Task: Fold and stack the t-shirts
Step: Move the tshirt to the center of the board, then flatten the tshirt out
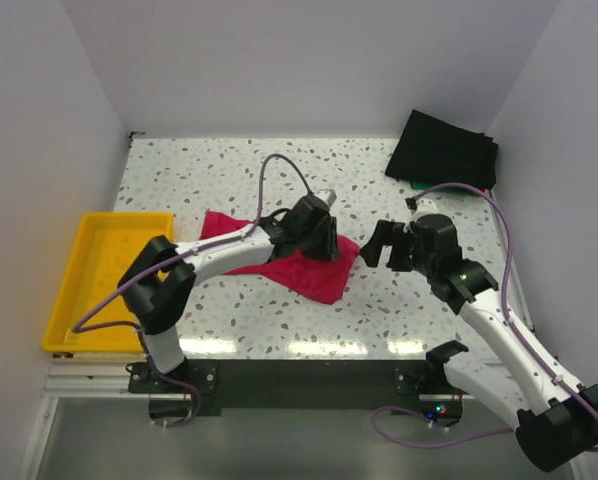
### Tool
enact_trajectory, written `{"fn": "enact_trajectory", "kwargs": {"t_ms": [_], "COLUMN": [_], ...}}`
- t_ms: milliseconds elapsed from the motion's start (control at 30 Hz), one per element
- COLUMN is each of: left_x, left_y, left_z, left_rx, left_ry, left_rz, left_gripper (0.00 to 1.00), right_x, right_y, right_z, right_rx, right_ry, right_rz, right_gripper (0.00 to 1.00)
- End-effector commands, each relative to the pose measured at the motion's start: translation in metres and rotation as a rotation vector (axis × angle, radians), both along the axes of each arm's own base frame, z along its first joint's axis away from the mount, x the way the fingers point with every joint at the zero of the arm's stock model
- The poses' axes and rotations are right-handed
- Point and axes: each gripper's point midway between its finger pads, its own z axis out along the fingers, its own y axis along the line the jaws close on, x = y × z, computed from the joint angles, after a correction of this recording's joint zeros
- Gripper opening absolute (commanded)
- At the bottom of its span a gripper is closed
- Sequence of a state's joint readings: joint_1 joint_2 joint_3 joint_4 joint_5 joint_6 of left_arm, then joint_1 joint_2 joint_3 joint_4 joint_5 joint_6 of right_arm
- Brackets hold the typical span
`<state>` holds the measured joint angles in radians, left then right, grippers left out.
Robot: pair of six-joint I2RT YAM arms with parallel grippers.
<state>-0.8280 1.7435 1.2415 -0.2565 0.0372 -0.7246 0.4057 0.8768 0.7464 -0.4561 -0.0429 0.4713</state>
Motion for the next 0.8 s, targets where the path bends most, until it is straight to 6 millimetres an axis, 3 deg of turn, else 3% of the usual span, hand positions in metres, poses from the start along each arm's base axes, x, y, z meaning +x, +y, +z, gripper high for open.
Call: {"fn": "enact_trajectory", "kwargs": {"t_ms": [0, 100, 200, 300, 467, 500, 567, 633, 667, 733, 767], "left_x": [0.017, 0.03, 0.035, 0.054, 0.048, 0.047, 0.039, 0.032, 0.03, 0.025, 0.024], "left_y": [-0.036, -0.011, 0.027, 0.1, 0.189, 0.207, 0.223, 0.24, 0.245, 0.253, 0.257], "left_z": [0.041, 0.05, 0.055, 0.05, 0.034, 0.027, 0.014, -0.001, -0.005, -0.018, -0.021], "left_rx": [-0.155, -0.113, -0.1, -0.079, 0.03, 0.055, 0.075, 0.105, 0.114, 0.135, 0.143], "left_ry": [-0.066, -0.116, -0.118, -0.106, -0.102, -0.081, -0.049, -0.016, -0.007, 0.018, 0.021], "left_rz": [-0.014, 0.051, 0.115, 0.27, 0.48, 0.524, 0.564, 0.609, 0.626, 0.65, 0.665], "left_gripper": [0.46, 0.63, 0.68, 0.7, 0.7, 0.69, 0.65, 0.61, 0.58, 0.57, 0.55], "right_x": [0.003, 0.003, 0.007, 0.014, 0.029, 0.033, 0.033, 0.037, 0.031, 0.033, 0.027], "right_y": [-0.001, 0.004, 0.018, 0.033, 0.056, 0.059, 0.078, 0.088, 0.106, 0.119, 0.136], "right_z": [0.021, 0.016, 0.009, 0.002, 0.009, 0.002, 0.007, -0.001, 0.004, -0.008, -0.007], "right_rx": [0.023, 0.039, 0.076, 0.105, 0.068, 0.039, 0.012, -0.055, -0.066, -0.133, -0.143], "right_ry": [-0.047, -0.029, -0.005, 0.023, -0.002, 0.013, 0.0, -0.006, -0.024, -0.018, -0.028], "right_rz": [-0.019, -0.008, 0.04, 0.084, 0.114, 0.109, 0.149, 0.146, 0.188, 0.194, 0.234], "right_gripper": [0.99, 0.99, 0.99, 0.99, 0.95, 0.93, 0.91, 0.91, 0.91, 0.88, 0.87]}}
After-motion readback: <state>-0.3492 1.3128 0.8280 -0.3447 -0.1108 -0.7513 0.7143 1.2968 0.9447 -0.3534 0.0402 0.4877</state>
